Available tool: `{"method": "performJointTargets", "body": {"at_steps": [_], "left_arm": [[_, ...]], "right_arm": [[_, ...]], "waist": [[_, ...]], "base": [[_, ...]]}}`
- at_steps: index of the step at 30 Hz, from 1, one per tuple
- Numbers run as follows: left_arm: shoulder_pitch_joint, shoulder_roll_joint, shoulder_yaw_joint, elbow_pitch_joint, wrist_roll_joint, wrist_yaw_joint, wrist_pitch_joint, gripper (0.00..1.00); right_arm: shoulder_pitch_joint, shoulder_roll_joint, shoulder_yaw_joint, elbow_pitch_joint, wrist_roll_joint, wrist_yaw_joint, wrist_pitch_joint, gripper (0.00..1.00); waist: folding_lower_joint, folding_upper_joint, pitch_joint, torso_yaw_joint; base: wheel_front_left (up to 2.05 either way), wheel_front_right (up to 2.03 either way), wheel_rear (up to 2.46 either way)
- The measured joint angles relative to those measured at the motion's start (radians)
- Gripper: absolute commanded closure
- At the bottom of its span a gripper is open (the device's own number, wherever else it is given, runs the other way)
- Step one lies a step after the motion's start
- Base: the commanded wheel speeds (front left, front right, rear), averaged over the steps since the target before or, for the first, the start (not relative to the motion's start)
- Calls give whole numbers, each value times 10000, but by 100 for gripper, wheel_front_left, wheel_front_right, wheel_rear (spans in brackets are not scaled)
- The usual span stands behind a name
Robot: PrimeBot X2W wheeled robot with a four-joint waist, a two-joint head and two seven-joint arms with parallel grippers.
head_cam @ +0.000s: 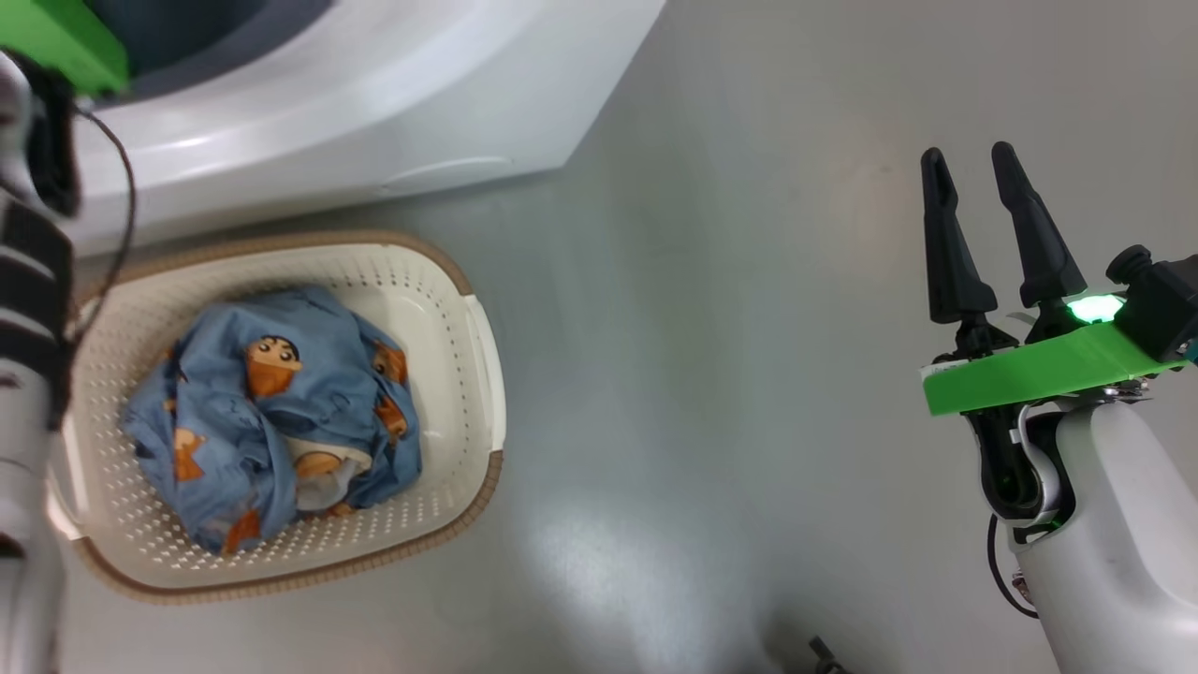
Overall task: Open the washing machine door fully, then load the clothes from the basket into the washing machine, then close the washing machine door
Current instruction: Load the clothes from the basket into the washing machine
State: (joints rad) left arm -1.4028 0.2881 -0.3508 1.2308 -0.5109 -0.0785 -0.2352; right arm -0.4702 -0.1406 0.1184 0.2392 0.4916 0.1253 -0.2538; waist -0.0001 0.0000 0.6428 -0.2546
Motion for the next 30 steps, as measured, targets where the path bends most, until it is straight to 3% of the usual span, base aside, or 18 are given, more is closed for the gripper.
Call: {"method": "performJointTargets", "body": {"at_steps": [6, 17, 30], "left_arm": [[985, -192, 6, -222, -79, -88, -144, 0], [3950, -157, 598, -2964, 314, 96, -203, 0], [6702, -309, 999, -5035, 744, 274, -203, 0]], "right_arm": [[33, -194, -27, 88, 0, 0, 0, 0], [597, -433, -48, 449, 0, 0, 0, 0], [1195, -731, 38, 759, 17, 0, 0, 0]], "waist": [[0, 0, -644, 153], [-1, 0, -2165, 601], [0, 0, -3752, 1191]], "base": [[0, 0, 0], [0, 0, 0], [0, 0, 0]]}}
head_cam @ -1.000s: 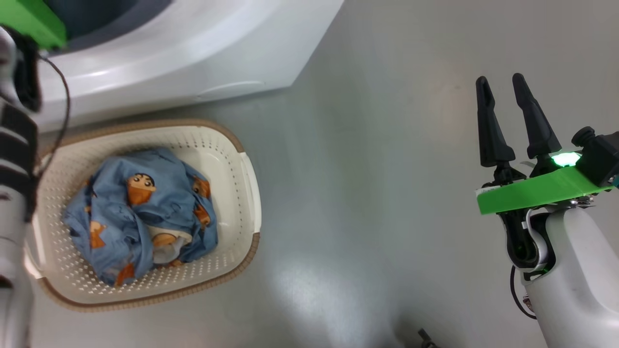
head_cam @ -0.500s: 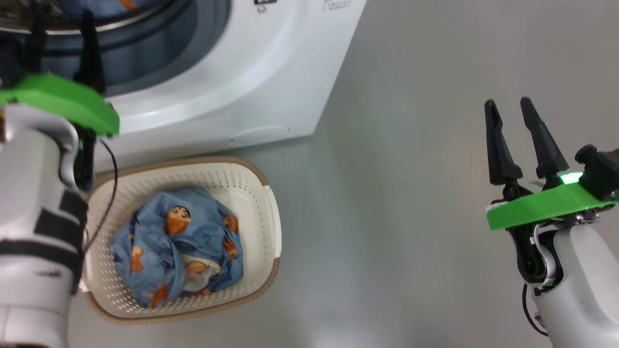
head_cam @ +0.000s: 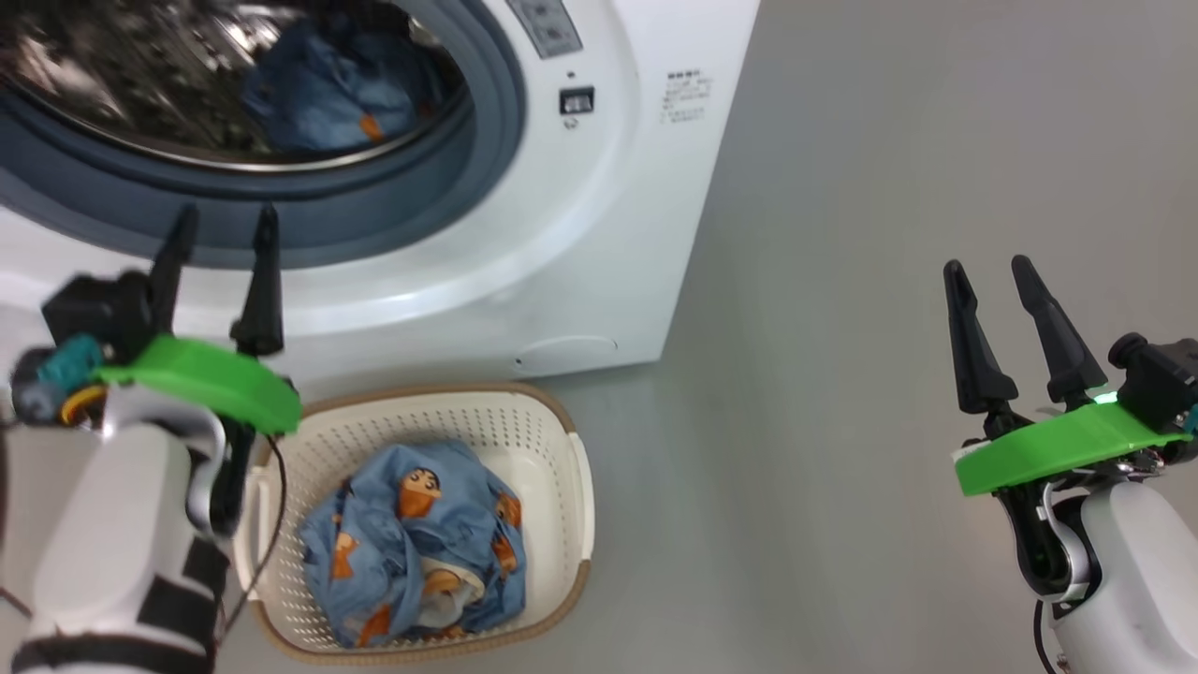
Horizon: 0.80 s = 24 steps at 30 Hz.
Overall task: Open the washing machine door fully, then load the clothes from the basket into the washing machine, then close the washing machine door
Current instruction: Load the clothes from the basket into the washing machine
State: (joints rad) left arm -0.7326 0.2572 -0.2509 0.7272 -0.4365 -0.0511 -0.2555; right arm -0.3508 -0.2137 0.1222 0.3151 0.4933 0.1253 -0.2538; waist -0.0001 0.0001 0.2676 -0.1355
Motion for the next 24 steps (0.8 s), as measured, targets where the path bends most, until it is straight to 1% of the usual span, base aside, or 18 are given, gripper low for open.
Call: {"method": "performJointTargets", "body": {"at_steps": [9, 19, 24], "left_arm": [[1859, -13, 341, -1507, 71, 186, 0, 0], [3550, 138, 677, -3216, 82, 468, 0, 0], [4442, 146, 832, -3923, 58, 713, 0, 0]], "right_arm": [[370, -128, -19, 79, 90, 0, 0, 0], [611, -253, -81, 84, 92, 0, 0, 0], [806, -284, -42, 104, 92, 0, 0, 0]], "waist": [[0, 0, -911, 456], [1, 0, -1405, 833], [1, 0, -1655, 912]], "base": [[0, 0, 0], [0, 0, 0], [0, 0, 0]]}}
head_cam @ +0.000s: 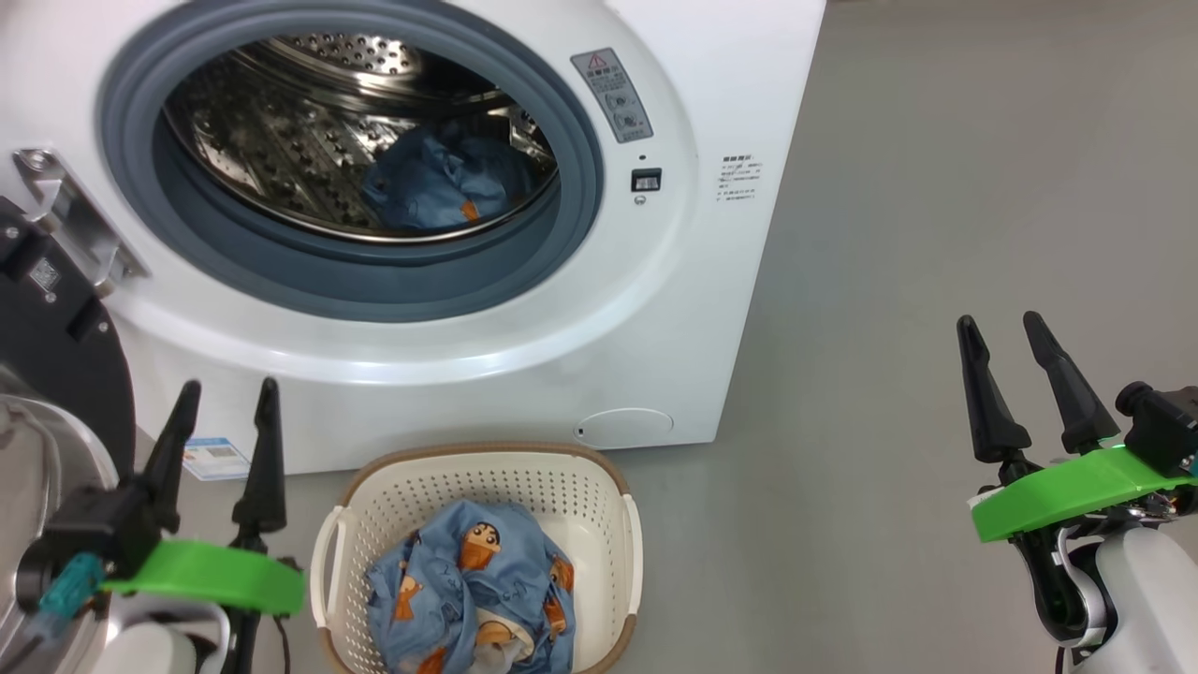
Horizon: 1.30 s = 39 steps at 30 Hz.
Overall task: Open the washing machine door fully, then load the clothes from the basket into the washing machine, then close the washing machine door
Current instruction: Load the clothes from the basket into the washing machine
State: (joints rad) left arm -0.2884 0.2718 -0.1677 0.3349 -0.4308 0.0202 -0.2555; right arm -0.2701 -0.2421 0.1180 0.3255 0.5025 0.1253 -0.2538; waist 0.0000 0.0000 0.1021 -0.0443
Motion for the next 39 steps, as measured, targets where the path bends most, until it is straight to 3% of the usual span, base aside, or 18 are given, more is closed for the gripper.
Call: {"method": "performJointTargets", "body": {"at_steps": [19, 39], "left_arm": [[1096, -17, 151, -1124, -278, 506, 19, 0], [1100, -52, 115, -1168, -351, 514, 19, 0]], "right_arm": [[149, -159, 128, 29, -50, 0, 0, 0], [141, -161, 119, 35, -105, 0, 0, 0]], "waist": [[0, 0, -193, 22], [1, 0, 171, -9]], "base": [[0, 0, 0], [0, 0, 0]]}}
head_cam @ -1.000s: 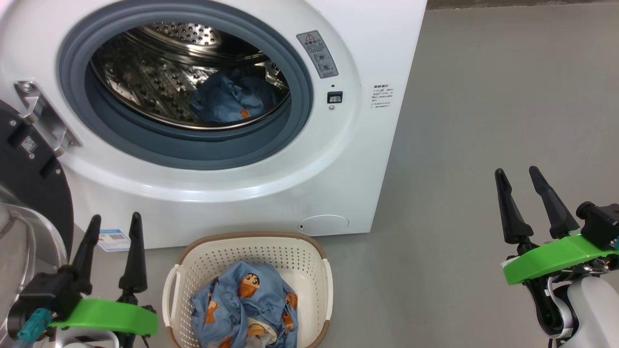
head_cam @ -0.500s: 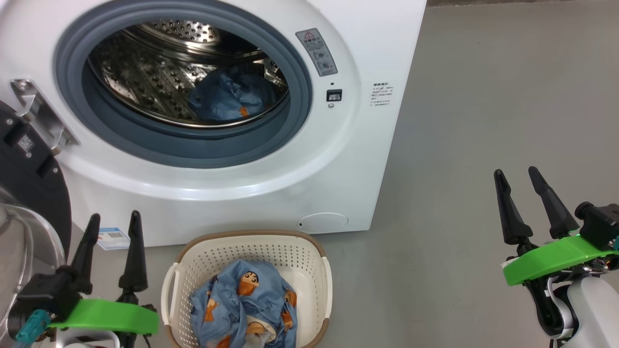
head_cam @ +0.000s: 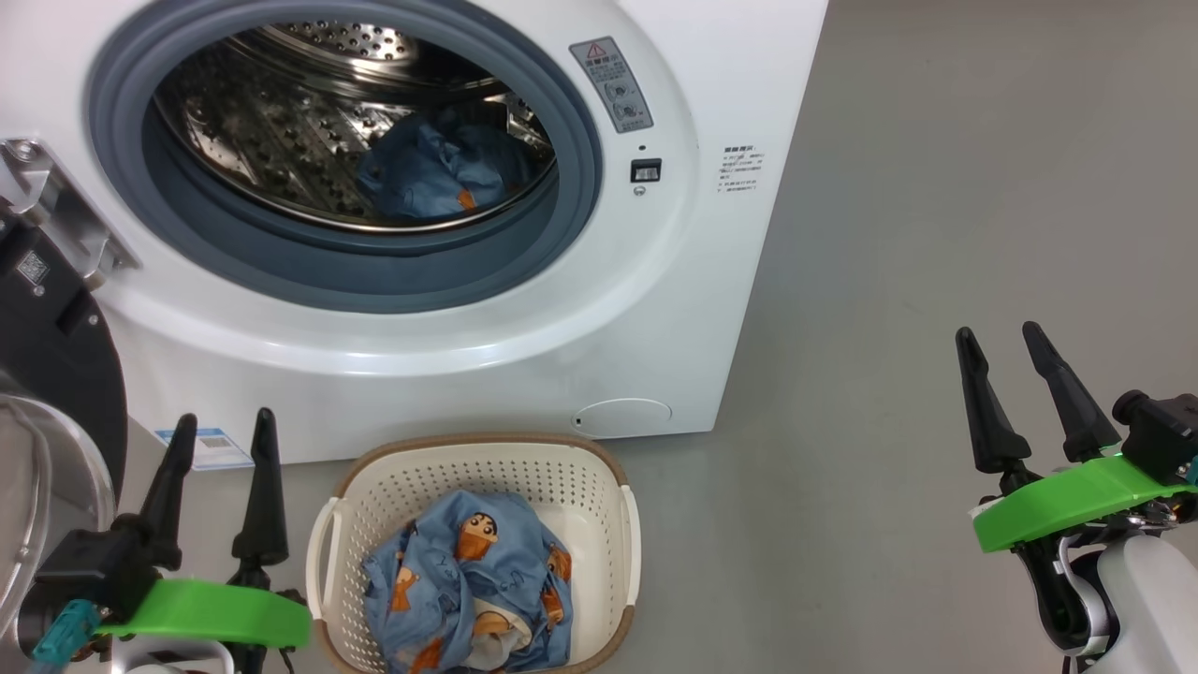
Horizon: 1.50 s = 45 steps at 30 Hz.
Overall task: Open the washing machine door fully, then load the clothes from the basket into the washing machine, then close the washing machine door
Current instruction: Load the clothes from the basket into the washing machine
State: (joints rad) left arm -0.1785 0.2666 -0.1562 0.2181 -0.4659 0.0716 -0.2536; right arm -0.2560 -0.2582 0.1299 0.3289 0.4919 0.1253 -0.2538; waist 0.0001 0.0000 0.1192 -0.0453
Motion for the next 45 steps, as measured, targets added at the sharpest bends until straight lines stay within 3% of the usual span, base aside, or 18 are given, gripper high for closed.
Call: {"method": "performJointTargets", "body": {"at_steps": [17, 31, 45], "left_arm": [[-102, -6, -226, 347, -343, -21, 395, 0], [-1461, -15, -685, 2219, -633, -922, 965, 0], [-3756, -117, -1231, 5139, -882, -1753, 1323, 0]], "right_arm": [[-223, 67, -90, -90, -2, 0, 0, 0], [-879, 341, -79, -318, -92, 0, 0, 0], [-1761, 639, -12, -481, -173, 0, 0, 0]], "waist": [[0, 0, 711, -189], [1, 0, 2265, -417], [1, 0, 4136, -688]], "base": [[0, 0, 0], [0, 0, 0], [0, 0, 0]]}}
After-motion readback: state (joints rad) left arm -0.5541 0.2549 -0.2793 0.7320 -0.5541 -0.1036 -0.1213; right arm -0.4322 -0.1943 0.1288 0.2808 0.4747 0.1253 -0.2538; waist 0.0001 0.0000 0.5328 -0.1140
